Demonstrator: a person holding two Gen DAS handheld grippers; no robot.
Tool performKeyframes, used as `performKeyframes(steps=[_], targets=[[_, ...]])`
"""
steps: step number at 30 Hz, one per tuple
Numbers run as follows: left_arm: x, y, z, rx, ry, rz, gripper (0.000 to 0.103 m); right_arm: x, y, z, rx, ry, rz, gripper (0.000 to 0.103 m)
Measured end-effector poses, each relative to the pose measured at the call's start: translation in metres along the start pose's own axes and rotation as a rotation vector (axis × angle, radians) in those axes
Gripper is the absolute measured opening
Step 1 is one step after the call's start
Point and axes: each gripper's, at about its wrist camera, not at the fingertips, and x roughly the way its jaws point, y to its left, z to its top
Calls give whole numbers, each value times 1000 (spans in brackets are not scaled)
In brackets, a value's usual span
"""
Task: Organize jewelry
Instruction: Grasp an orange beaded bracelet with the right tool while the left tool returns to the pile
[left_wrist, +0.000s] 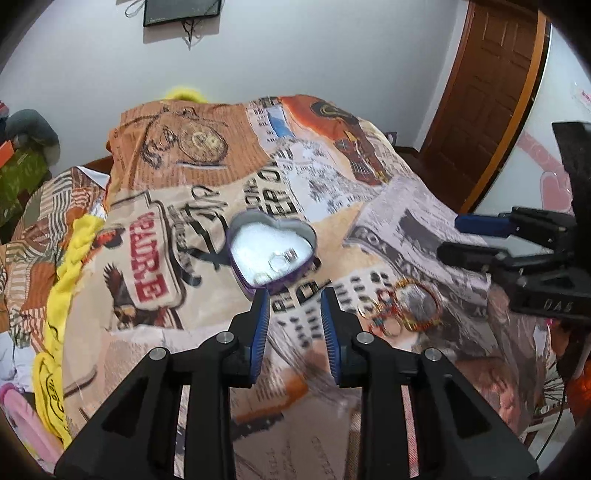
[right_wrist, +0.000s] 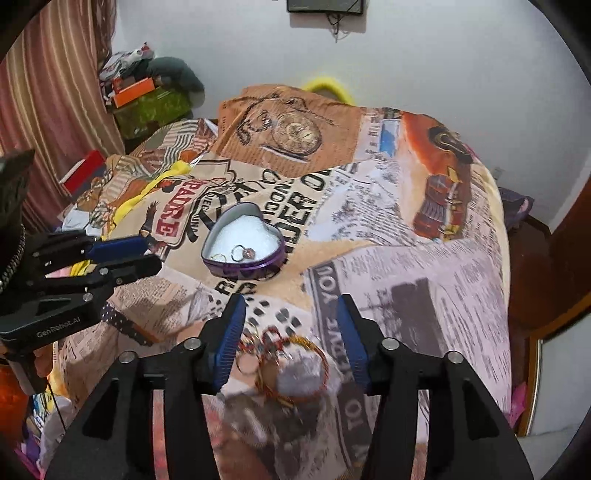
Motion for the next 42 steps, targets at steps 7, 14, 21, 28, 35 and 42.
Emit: performKeyframes(steps=[7,14,21,28,35,42], targets=[[10,-21,-23,15,58,-24,28,-8,-21,-27,62,11,0,48],[23,-39,-40,41,102,-36,28,11,-35,-55,94,83,-2,48],[35,-55,-45,63,133,-79,28,30,-41,-65,117,104,1,48],[46,-65,-42,66,137,-110,28,42,-34,-63,56,103,-18,45],[55,-67,-37,33,144,-147,28,56,-33,-53,9,110,-13,31],[63,-70,-34,13,139,-150,28,64,-23,-50,-69,89,-24,8]])
